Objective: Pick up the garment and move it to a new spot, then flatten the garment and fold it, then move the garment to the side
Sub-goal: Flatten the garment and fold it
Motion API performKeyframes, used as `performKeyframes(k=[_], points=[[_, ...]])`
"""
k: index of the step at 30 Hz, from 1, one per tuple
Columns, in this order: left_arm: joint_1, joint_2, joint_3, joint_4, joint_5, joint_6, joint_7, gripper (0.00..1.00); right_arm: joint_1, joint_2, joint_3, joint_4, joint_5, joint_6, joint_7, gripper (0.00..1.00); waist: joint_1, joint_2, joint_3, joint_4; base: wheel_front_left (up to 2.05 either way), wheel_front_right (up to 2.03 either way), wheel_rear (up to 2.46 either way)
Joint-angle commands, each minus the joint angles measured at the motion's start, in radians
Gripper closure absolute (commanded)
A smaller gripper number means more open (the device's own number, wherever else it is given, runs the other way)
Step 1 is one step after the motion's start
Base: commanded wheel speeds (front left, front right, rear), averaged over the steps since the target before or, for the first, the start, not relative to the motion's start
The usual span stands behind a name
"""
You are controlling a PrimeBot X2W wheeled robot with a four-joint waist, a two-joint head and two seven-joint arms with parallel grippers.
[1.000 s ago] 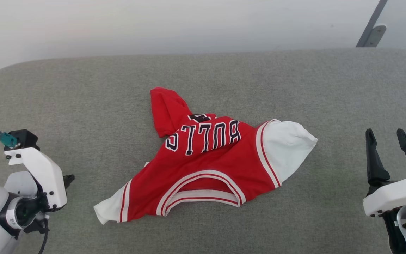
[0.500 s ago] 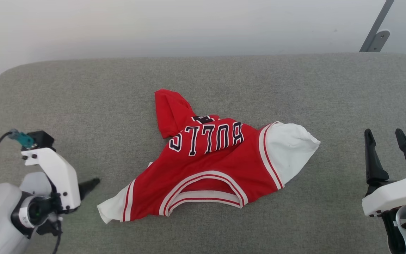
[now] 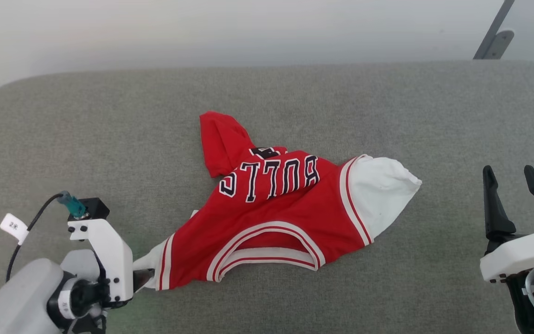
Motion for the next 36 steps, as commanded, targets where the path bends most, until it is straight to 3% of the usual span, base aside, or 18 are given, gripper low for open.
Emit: performKeyframes(k=[1, 8, 9, 10, 18, 28, 33, 34, 36], points=[[0.001, -0.011, 0.002, 0.017, 0.004, 0.0, -0.016, 0.0, -0.008, -0.003, 0.0, -0.002, 0.007, 0.0, 0.005, 0.0, 0.0, 0.0, 0.011, -0.002, 0.0, 0.0, 0.0], [-0.031, -0.09, -0.02, 0.176, 0.027, -0.06, -0.078, 0.0, -0.024, -0.04, 0.051, 0.01, 0.032, 0.0, 0.061, 0.0, 0.0, 0.0, 0.052, -0.003, 0.0, 0.0, 0.0], [-0.039, -0.104, -0.022, 0.196, 0.024, -0.075, -0.082, 0.67, -0.028, -0.047, 0.065, 0.014, 0.042, 0.0, 0.077, 0.0, 0.0, 0.0, 0.058, -0.001, 0.0, 0.0, 0.0], [-0.049, -0.116, -0.021, 0.217, 0.024, -0.091, -0.095, 1.0, -0.034, -0.057, 0.081, 0.021, 0.049, 0.0, 0.099, 0.0, 0.0, 0.0, 0.062, 0.0, 0.0, 0.0, 0.0], [-0.138, -0.21, -0.049, 0.347, 0.054, -0.186, -0.14, 1.0, -0.141, -0.156, 0.234, 0.131, 0.155, 0.0, 0.329, 0.0, 0.0, 0.0, 0.09, 0.048, 0.0, 0.0, 0.0], [-0.217, -0.284, -0.077, 0.435, 0.078, -0.249, -0.17, 1.0, -0.296, -0.27, 0.375, 0.341, 0.206, 0.0, 0.566, 0.0, 0.0, 0.0, 0.13, 0.118, 0.0, 0.0, 0.0], [-0.24, -0.312, -0.083, 0.482, 0.083, -0.273, -0.19, 1.0, -0.341, -0.271, 0.474, 0.482, 0.285, 0.0, 0.685, 0.0, 0.0, 0.0, 0.145, 0.135, 0.0, 0.0, 0.0], [-0.243, -0.317, -0.083, 0.49, 0.083, -0.277, -0.196, 1.0, -0.346, -0.268, 0.495, 0.506, 0.307, 0.0, 0.707, 0.08, 0.0, 0.0, 0.147, 0.138, 0.0, 0.0, 0.0], [-0.251, -0.324, -0.084, 0.507, 0.081, -0.284, -0.201, 1.0, -0.364, -0.272, 0.531, 0.534, 0.334, 0.0, 0.715, 1.0, 0.0, 0.0, 0.151, 0.142, 0.0, 0.0, 0.0]])
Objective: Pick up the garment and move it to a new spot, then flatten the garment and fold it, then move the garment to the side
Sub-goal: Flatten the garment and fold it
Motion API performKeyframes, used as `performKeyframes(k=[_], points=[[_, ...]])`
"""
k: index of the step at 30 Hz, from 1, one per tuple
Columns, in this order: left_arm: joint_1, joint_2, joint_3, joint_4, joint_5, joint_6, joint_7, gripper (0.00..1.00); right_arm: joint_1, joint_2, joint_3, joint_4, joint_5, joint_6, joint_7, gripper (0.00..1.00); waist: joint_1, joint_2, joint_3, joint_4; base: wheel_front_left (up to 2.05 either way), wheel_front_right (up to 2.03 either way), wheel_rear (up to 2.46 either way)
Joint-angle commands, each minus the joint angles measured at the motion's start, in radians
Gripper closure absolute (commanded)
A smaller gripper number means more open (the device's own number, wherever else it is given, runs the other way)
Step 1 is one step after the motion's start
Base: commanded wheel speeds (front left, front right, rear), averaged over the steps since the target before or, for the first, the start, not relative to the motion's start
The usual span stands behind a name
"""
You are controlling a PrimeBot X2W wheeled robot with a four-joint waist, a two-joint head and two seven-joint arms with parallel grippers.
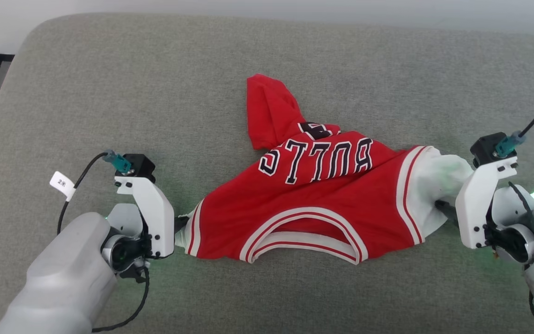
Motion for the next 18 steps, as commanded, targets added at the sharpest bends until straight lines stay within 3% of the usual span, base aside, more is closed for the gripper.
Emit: performKeyframes(k=[1, 9, 18], points=[[0.011, -0.039, -0.022, 0.03, 0.008, 0.002, -0.007, 1.0, 0.037, 0.031, 0.055, 0.055, 0.029, 0.001, 0.019, 1.0, 0.0, -0.0001, 0.003, 0.004, 0.0, 0.0, 0.0], [-0.028, -0.021, -0.009, 0.063, -0.004, -0.018, -0.014, 1.0, -0.032, -0.05, 0.105, 0.001, 0.162, 0.0, -0.027, 1.0, 0.0, -0.0001, -0.011, 0.001, 0.0, 0.0, 0.0], [-0.116, 0.068, 0.017, -0.066, 0.006, 0.006, 0.029, 1.0, -0.072, -0.125, 0.062, -0.173, 0.275, 0.0, -0.075, 1.0, 0.0, -0.0001, -0.077, -0.018, 0.0, 0.0, 0.0]])
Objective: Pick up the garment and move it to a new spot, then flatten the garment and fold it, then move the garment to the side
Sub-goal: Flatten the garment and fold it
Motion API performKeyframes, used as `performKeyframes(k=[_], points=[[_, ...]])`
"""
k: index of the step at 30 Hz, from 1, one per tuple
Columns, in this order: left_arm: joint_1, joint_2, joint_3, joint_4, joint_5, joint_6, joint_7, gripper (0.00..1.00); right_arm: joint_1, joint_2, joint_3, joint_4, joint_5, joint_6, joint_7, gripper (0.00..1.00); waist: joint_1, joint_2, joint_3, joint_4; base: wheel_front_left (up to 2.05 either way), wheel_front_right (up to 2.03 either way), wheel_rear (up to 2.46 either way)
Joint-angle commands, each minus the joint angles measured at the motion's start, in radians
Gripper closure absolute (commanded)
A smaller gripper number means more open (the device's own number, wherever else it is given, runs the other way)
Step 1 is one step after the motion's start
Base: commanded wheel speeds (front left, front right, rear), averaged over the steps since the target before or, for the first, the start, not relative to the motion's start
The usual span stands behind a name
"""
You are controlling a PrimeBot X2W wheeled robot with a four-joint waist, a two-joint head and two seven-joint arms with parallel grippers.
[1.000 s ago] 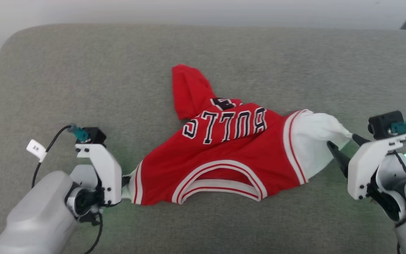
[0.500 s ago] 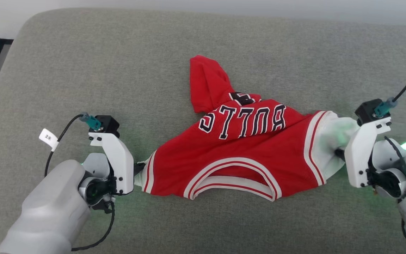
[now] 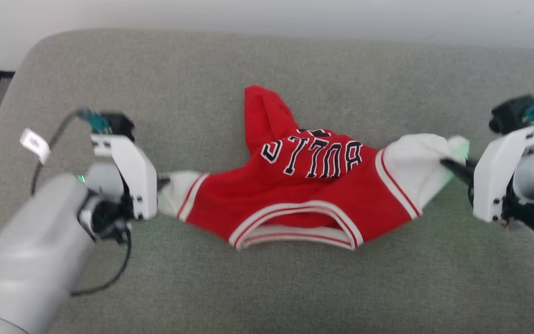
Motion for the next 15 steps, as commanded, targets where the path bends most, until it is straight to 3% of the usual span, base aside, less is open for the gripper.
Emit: performKeyframes(k=[1, 9, 15], points=[[-0.033, 0.019, 0.007, -0.042, 0.008, 0.013, 0.015, 1.0, -0.015, -0.009, -0.013, -0.034, 0.018, 0.0, -0.01, 1.0, 0.0, 0.0, -0.029, -0.008, 0.0, 0.0, 0.0], [-0.138, 0.125, 0.05, -0.267, 0.007, 0.094, 0.114, 1.0, -0.08, -0.023, -0.07, -0.164, 0.07, 0.0, -0.009, 1.0, 0.0, 0.0, -0.122, -0.027, 0.0, 0.0, 0.0], [-0.204, 0.16, 0.078, -0.352, 0.009, 0.134, 0.151, 1.0, -0.144, -0.008, -0.102, -0.191, 0.072, 0.0, -0.005, 1.0, 0.0, 0.0, -0.184, -0.041, 0.0, 0.0, 0.0]])
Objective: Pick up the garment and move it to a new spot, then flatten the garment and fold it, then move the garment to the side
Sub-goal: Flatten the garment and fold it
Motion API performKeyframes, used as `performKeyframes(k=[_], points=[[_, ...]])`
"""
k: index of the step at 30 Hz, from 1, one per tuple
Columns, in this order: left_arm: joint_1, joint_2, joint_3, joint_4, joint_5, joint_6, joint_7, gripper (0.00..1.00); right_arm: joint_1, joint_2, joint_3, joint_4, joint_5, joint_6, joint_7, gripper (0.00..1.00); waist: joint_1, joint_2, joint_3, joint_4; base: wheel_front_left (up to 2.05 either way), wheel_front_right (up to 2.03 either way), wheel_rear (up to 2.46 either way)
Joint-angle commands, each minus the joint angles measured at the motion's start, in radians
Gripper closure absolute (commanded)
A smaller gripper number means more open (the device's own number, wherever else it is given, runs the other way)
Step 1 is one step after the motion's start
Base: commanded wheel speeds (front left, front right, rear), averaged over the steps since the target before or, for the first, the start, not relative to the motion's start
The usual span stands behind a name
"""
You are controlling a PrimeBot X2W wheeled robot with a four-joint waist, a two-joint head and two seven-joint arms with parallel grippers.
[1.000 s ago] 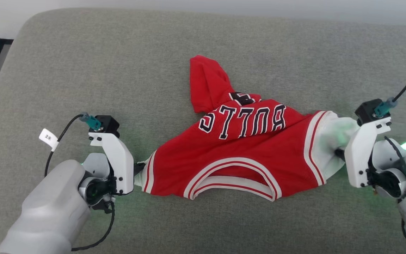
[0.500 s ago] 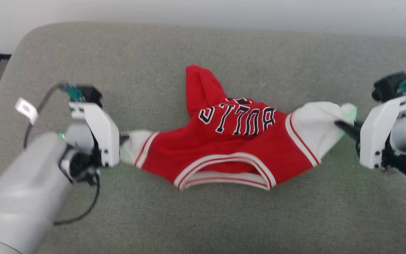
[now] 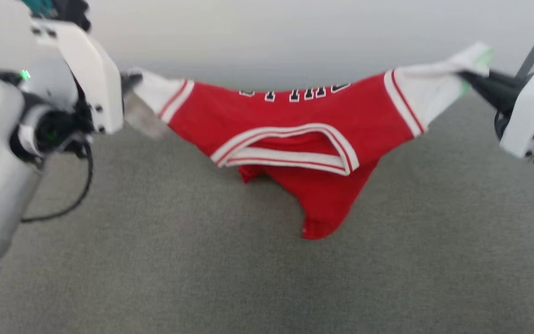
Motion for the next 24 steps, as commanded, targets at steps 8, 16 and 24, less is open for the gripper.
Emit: performKeyframes(k=[8, 16, 24], points=[[-0.106, -0.002, 0.03, -0.026, 0.005, 0.023, 0.025, 1.0, -0.116, 0.042, -0.014, 0.008, -0.026, 0.0, 0.005, 1.0, 0.0, 0.0, -0.056, -0.033, 0.0, 0.0, 0.0], [-0.234, -0.067, 0.034, 0.074, 0.066, 0.003, -0.072, 1.0, -0.3, 0.099, 0.012, 0.171, -0.142, 0.0, -0.143, 1.0, 0.0, 0.0, 0.008, -0.05, 0.0, 0.0, 0.0], [-0.439, -0.152, 0.035, 0.247, 0.213, -0.039, -0.358, 1.0, -0.55, 0.157, 0.045, 0.452, -0.34, 0.0, -0.513, 1.0, 0.0, 0.0, 0.163, -0.055, 0.0, 0.0, 0.0]])
